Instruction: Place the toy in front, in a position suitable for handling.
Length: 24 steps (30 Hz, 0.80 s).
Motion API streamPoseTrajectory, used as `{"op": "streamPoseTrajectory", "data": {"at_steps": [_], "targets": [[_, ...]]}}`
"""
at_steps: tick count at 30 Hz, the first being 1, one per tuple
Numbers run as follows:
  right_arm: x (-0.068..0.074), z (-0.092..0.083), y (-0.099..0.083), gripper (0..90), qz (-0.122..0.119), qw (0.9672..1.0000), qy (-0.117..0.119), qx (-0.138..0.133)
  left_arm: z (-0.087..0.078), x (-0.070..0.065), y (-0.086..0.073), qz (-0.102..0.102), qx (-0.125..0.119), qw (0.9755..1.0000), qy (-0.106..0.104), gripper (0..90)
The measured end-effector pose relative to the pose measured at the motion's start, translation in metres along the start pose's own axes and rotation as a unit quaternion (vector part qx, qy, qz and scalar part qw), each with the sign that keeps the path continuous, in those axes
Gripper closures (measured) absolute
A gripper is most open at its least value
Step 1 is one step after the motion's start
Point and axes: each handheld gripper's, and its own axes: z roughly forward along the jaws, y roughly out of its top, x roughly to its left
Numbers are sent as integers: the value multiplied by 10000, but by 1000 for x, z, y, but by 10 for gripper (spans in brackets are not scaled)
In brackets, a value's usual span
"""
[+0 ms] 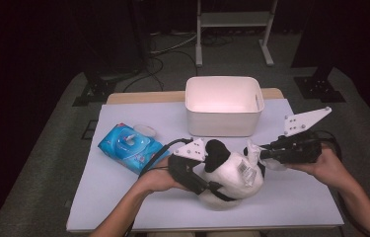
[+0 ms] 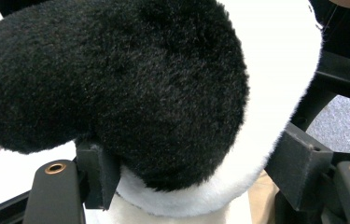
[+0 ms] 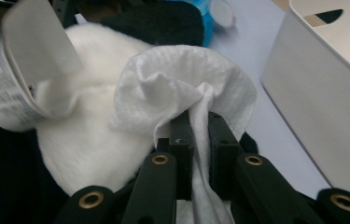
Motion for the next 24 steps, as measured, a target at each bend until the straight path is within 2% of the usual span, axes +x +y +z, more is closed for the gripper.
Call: {"op": "streamPoseTrajectory", "data": {"at_steps": [4,6,8,10,12,24], "targets": [[6,8,10,820,-213,9997,113,76,5,-1,11,67,156,9998,65,275],[10,9,16,824,-322,9995,21,23,5,0,15,60,221,9997,122,282],[11,8,20,825,-348,9993,95,-107,4,0,18,71,259,9996,118,284],[13,8,23,825,-392,9991,112,-99,4,0,18,79,283,9995,104,286],[13,7,23,824,-405,9990,134,-94,2,1,18,103,310,9994,102,287],[13,-1,5,817,-244,9994,248,-1,-3,6,11,-54,225,9997,86,287]]}}
